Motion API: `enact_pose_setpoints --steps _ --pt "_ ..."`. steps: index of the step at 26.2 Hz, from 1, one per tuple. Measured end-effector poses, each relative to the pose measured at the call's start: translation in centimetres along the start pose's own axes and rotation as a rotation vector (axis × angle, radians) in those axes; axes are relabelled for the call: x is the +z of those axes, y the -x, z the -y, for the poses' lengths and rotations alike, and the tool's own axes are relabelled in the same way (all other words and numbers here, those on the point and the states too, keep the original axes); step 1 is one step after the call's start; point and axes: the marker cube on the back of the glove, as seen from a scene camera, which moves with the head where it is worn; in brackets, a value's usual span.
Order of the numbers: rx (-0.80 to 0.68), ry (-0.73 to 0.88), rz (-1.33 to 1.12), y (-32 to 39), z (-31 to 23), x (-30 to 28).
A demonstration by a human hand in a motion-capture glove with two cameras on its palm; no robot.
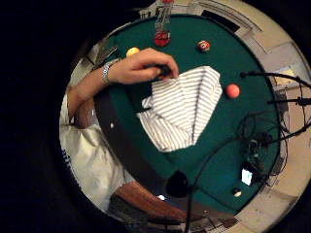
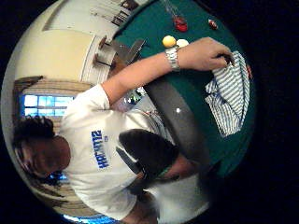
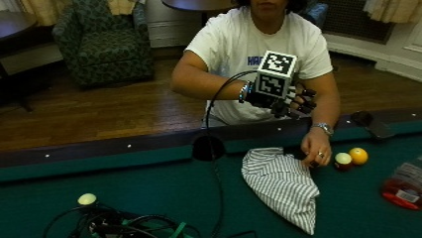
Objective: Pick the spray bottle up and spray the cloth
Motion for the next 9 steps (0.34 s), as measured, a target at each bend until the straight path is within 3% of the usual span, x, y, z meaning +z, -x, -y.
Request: enact_pose_setpoints --steps 9 --pt "-0.006 0.014 -0.047 0.16 -1.25 -0.20"
